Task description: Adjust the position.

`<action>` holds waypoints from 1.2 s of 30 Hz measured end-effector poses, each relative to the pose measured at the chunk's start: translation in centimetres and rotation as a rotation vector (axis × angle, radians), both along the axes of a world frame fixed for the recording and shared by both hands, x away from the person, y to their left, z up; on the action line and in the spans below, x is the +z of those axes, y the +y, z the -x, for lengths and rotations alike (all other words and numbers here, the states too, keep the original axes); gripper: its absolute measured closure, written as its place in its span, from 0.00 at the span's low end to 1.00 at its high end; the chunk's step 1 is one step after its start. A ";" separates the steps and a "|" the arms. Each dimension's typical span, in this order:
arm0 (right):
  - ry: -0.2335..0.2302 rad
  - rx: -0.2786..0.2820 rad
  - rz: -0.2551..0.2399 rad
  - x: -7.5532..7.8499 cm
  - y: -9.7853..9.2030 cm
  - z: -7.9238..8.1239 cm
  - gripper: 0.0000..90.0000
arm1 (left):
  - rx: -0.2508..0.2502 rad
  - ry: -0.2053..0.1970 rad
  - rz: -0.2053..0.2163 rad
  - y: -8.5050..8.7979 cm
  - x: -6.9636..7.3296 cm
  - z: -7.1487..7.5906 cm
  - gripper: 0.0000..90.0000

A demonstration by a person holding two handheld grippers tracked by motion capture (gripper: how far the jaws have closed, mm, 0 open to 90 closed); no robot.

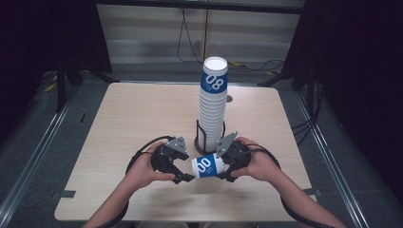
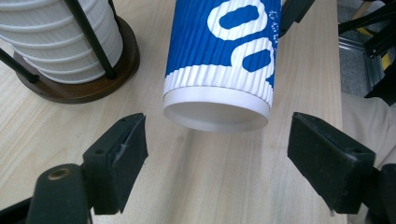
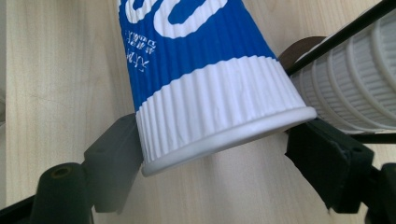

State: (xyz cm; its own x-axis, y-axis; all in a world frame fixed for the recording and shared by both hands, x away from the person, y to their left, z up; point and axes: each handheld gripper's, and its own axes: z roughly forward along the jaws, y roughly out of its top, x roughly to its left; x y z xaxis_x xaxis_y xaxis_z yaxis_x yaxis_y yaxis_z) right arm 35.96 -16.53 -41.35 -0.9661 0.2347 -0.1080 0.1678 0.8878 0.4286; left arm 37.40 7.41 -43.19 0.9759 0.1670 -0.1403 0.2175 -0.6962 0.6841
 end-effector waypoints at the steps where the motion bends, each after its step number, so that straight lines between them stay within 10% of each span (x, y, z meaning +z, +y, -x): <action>1: -0.001 0.007 0.001 0.0 0.0 0.0 0.22 | -0.002 0.001 -0.004 0.0 0.0 0.0 0.22; 36: -0.007 0.076 0.062 0.3 1.9 -0.1 0.21 | -0.033 -0.049 -0.163 -2.3 0.2 0.7 0.25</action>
